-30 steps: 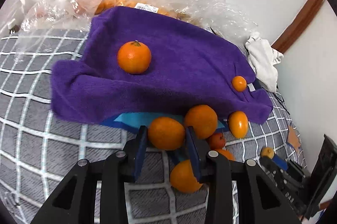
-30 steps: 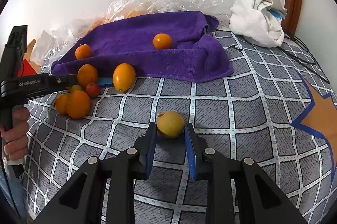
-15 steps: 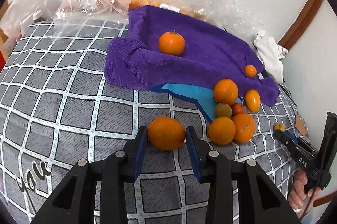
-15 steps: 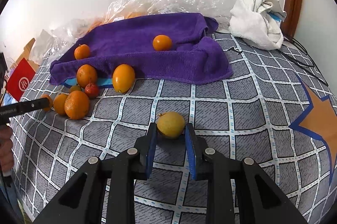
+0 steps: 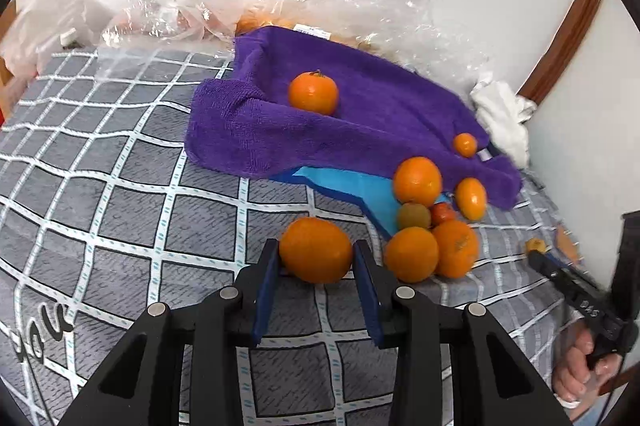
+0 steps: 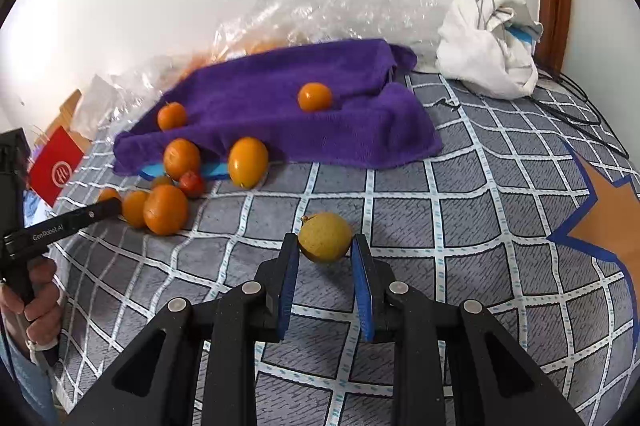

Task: Organize fruits
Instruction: 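Carry the yellow-green citrus and the orange over the purple towel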

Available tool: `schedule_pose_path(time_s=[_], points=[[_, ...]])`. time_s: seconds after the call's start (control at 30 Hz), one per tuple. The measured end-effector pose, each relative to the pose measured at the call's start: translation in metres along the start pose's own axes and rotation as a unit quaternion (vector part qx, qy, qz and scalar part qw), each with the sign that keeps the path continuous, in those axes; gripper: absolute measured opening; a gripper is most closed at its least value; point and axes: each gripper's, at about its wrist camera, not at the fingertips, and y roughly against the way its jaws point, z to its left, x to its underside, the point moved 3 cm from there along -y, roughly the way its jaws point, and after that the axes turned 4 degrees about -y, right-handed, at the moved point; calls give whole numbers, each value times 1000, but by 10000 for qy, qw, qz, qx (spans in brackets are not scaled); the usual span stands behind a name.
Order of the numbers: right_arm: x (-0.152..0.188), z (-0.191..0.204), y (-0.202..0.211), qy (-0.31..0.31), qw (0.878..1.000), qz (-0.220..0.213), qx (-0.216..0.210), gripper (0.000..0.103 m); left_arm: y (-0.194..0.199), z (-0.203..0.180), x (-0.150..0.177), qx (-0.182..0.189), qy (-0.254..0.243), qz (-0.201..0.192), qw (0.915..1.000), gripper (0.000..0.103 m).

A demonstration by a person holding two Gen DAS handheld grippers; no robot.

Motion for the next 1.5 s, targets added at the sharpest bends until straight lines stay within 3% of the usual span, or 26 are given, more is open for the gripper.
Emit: schedule_pose_path(time_s=[0.5, 0.6, 0.83, 1.03, 1.2, 1.5], points=[[-1, -2, 3, -89, 9999, -53, -99, 26, 30, -10, -1, 131, -157, -622, 9979, 35], [-6, 3, 13, -266, 9987, -72, -431, 26, 42, -11, -7, 63, -179, -797, 9966, 35], [-62, 36, 53, 401, 9962, -755, -139, 26, 76, -23, -45, 73, -346, -1044, 9939, 35], [-119, 41, 46, 538, 9931, -1030, 151, 26, 80, -28, -90, -106, -397, -1266, 9911, 35], [-145, 28, 15, 267, 9957, -859, 201, 26, 63, -28, -111, -241, -295, -1213, 9919, 35], [-124, 6, -56, 135, 9996, 1, 232, 26, 5, -37, -120, -75, -193, -686, 9974, 35]])
